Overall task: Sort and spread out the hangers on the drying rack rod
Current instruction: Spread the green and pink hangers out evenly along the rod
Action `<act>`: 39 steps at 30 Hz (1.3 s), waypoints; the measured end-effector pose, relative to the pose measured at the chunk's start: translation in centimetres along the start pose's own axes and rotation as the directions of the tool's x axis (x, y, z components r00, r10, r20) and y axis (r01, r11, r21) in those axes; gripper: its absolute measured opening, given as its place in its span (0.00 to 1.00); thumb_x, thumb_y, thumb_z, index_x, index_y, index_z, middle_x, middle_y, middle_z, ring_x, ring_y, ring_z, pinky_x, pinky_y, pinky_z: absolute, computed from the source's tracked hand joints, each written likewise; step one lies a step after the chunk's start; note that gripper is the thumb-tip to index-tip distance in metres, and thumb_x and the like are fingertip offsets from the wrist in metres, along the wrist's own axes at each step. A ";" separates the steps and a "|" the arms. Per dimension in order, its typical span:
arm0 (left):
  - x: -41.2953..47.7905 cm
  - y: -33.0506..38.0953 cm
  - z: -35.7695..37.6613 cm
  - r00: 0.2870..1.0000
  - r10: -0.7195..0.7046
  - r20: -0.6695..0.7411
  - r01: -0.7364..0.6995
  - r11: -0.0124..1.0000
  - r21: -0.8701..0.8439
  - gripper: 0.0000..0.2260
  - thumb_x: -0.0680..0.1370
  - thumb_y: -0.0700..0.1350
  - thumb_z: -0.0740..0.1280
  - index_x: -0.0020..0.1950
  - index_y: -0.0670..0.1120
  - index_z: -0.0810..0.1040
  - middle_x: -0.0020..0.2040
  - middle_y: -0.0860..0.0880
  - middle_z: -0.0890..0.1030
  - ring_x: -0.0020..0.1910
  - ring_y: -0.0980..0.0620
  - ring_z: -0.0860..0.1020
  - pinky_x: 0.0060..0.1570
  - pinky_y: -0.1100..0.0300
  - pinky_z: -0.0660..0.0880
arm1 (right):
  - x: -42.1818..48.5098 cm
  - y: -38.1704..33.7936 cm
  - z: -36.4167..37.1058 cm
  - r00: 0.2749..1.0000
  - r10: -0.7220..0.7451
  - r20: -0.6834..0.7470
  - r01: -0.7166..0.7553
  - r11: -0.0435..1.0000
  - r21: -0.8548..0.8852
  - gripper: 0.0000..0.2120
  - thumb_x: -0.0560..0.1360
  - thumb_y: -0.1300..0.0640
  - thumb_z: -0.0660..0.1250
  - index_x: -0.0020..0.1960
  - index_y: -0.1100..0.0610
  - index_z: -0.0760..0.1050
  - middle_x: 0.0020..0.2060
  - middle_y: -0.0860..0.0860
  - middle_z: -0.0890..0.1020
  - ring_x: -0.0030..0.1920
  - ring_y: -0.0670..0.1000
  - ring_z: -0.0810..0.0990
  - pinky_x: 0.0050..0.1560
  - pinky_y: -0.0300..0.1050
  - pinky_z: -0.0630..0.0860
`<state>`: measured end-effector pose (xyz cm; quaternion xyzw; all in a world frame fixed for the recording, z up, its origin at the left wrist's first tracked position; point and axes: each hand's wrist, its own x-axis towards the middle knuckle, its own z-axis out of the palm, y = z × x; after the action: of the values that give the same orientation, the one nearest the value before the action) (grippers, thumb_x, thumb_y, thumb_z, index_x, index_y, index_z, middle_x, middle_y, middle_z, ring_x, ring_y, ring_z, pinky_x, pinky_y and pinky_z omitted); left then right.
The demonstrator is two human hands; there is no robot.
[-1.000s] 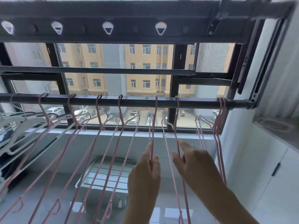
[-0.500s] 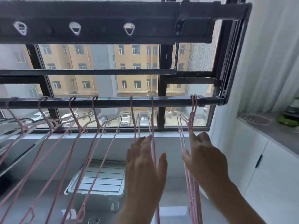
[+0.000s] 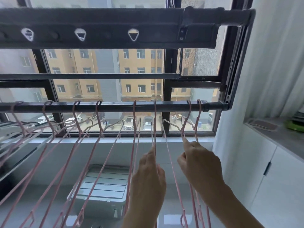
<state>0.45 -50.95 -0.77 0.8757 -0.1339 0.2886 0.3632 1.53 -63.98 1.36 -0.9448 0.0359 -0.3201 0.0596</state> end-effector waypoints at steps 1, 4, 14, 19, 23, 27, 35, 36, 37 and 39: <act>0.1 -0.1 0.1 1.000 -0.008 0.010 0.008 1.000 0.001 0.23 0.78 0.42 0.59 0.72 0.50 0.59 0.61 0.52 0.74 0.41 0.67 0.69 0.38 0.79 0.63 | 0.0 -0.3 0.1 1.000 -0.007 0.010 0.007 1.000 0.004 0.21 0.65 0.57 0.74 0.57 0.60 0.79 0.34 0.51 0.84 0.25 0.52 0.80 0.25 0.43 0.79; 0.3 -0.5 0.5 1.000 -0.021 0.016 0.021 1.000 -0.004 0.23 0.77 0.40 0.60 0.71 0.49 0.63 0.55 0.51 0.77 0.36 0.67 0.69 0.36 0.78 0.68 | 0.1 -1.1 0.3 0.999 -0.032 0.004 0.032 0.999 -0.014 0.21 0.64 0.57 0.74 0.56 0.60 0.79 0.33 0.51 0.84 0.25 0.52 0.80 0.24 0.44 0.79; 0.4 0.0 0.5 1.000 -0.006 0.023 0.007 1.000 -0.024 0.22 0.77 0.41 0.60 0.71 0.49 0.63 0.58 0.52 0.76 0.39 0.65 0.68 0.35 0.79 0.63 | 0.2 -1.9 0.5 0.998 -0.012 0.067 0.013 1.000 -0.027 0.22 0.67 0.56 0.72 0.60 0.59 0.76 0.40 0.51 0.85 0.31 0.53 0.83 0.30 0.45 0.80; 1.1 0.0 -1.3 0.999 0.008 -0.046 -0.005 0.997 0.082 0.19 0.77 0.52 0.60 0.66 0.48 0.69 0.59 0.50 0.74 0.46 0.51 0.79 0.46 0.65 0.70 | 0.0 -1.2 0.5 0.997 0.007 0.079 -0.007 1.000 -0.007 0.23 0.64 0.56 0.75 0.59 0.59 0.78 0.39 0.51 0.85 0.29 0.51 0.83 0.28 0.43 0.80; 3.4 -1.9 -2.5 0.985 -0.048 -0.167 0.084 0.974 0.212 0.17 0.76 0.49 0.62 0.63 0.44 0.71 0.55 0.44 0.75 0.53 0.47 0.74 0.49 0.61 0.68 | 0.0 -0.9 0.1 0.996 -0.013 0.083 0.004 0.994 0.111 0.24 0.71 0.55 0.67 0.66 0.56 0.70 0.42 0.49 0.83 0.36 0.50 0.82 0.38 0.41 0.80; 4.6 -3.0 -2.3 0.983 -0.184 0.020 0.173 0.951 0.256 0.12 0.79 0.50 0.56 0.58 0.46 0.71 0.44 0.49 0.78 0.41 0.50 0.78 0.42 0.60 0.73 | 0.2 -1.1 0.3 0.996 -0.016 0.092 -0.002 0.981 0.192 0.26 0.74 0.54 0.63 0.71 0.56 0.64 0.39 0.48 0.82 0.38 0.46 0.81 0.42 0.39 0.80; 4.7 -4.5 -1.7 0.988 -0.152 0.010 0.145 0.957 0.251 0.10 0.79 0.44 0.55 0.39 0.46 0.70 0.27 0.54 0.68 0.26 0.59 0.69 0.25 0.69 0.62 | 0.1 -1.2 0.2 0.993 -0.044 0.107 0.022 0.979 0.201 0.26 0.76 0.56 0.61 0.72 0.58 0.60 0.33 0.46 0.78 0.32 0.44 0.79 0.39 0.34 0.79; 4.6 -4.7 -1.9 0.987 -0.159 0.001 0.154 0.954 0.256 0.10 0.79 0.44 0.55 0.38 0.47 0.68 0.27 0.55 0.67 0.25 0.61 0.66 0.24 0.69 0.60 | 0.1 -1.2 0.1 0.992 -0.044 0.115 0.021 0.980 0.197 0.26 0.76 0.56 0.61 0.72 0.58 0.60 0.32 0.46 0.77 0.32 0.44 0.78 0.39 0.33 0.78; 4.6 -4.8 -2.0 0.985 -0.171 -0.006 0.166 0.951 0.259 0.11 0.79 0.44 0.55 0.37 0.47 0.67 0.27 0.55 0.66 0.25 0.61 0.65 0.24 0.69 0.59 | 0.1 -1.2 0.1 0.992 -0.045 0.122 0.020 0.981 0.194 0.26 0.76 0.56 0.61 0.72 0.57 0.60 0.32 0.46 0.77 0.31 0.44 0.78 0.38 0.32 0.77; 4.6 -5.0 -2.2 0.984 -0.178 -0.013 0.175 0.948 0.267 0.11 0.80 0.45 0.55 0.37 0.47 0.67 0.27 0.55 0.66 0.25 0.61 0.66 0.24 0.68 0.59 | 0.0 -1.3 0.1 0.990 -0.043 0.132 0.016 0.980 0.197 0.26 0.76 0.56 0.62 0.72 0.57 0.61 0.32 0.45 0.77 0.30 0.44 0.78 0.37 0.31 0.77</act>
<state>5.46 -45.94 0.46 0.9267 -0.0171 0.2654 0.2654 1.67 -62.65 1.47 -0.9544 -0.0139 -0.2580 0.1497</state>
